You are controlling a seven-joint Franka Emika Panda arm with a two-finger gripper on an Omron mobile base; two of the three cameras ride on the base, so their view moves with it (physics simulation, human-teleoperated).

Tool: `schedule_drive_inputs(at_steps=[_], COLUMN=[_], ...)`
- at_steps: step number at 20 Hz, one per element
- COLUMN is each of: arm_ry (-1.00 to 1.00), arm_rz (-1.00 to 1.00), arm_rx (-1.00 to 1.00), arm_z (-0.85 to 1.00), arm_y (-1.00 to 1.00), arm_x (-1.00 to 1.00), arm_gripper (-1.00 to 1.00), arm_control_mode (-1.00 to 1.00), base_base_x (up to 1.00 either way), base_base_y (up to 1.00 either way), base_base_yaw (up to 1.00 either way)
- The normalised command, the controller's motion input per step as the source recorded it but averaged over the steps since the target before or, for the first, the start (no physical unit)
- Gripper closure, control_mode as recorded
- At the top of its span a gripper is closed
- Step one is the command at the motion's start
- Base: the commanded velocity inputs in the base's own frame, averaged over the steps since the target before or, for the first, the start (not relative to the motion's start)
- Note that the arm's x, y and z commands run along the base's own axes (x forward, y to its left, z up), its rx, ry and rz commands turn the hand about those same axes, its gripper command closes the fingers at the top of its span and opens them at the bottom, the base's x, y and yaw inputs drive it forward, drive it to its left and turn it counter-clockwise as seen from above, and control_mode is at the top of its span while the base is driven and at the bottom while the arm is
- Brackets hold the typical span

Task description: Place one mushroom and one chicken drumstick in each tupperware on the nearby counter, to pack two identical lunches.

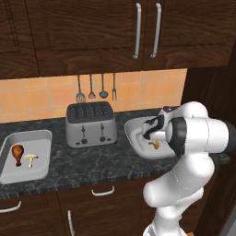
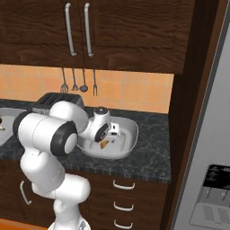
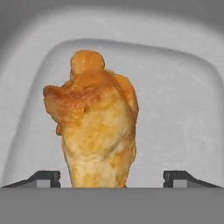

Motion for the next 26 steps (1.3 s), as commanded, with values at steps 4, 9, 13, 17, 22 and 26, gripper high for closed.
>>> schedule_drive_inputs(at_steps=[4,9,13,17,22,26], arm_ry=[-0.21,-0.13,-0.01,0.00,-0.08,-0.13], arm_rz=[0.00,0.00,0.00,-0.01,-0.03,-0.05], arm_rx=[-0.04,-0.05,-0.02,0.00,0.02,0.00], arm_z=[0.75,0.99,1.00,1.00,0.87,0.81], arm_y=[0.00,0.00,0.00,0.07,0.15,0.18], arm_x=[-0.74,-0.81,-0.76,-0.80,-0.73,-0.73], arm_gripper=[-1.00,-1.00,-1.00,-1.00,-1.00,-1.00], arm_control_mode=[-1.00,-1.00,-1.00,-1.00,-1.00,-1.00], base_base_x=[0.00,0.00,0.00,0.00,0.00,0.00], base_base_y=[0.00,0.00,0.00,0.00,0.00,0.00], base_base_yaw=[0.00,0.00,0.00,0.00,0.00,0.00])
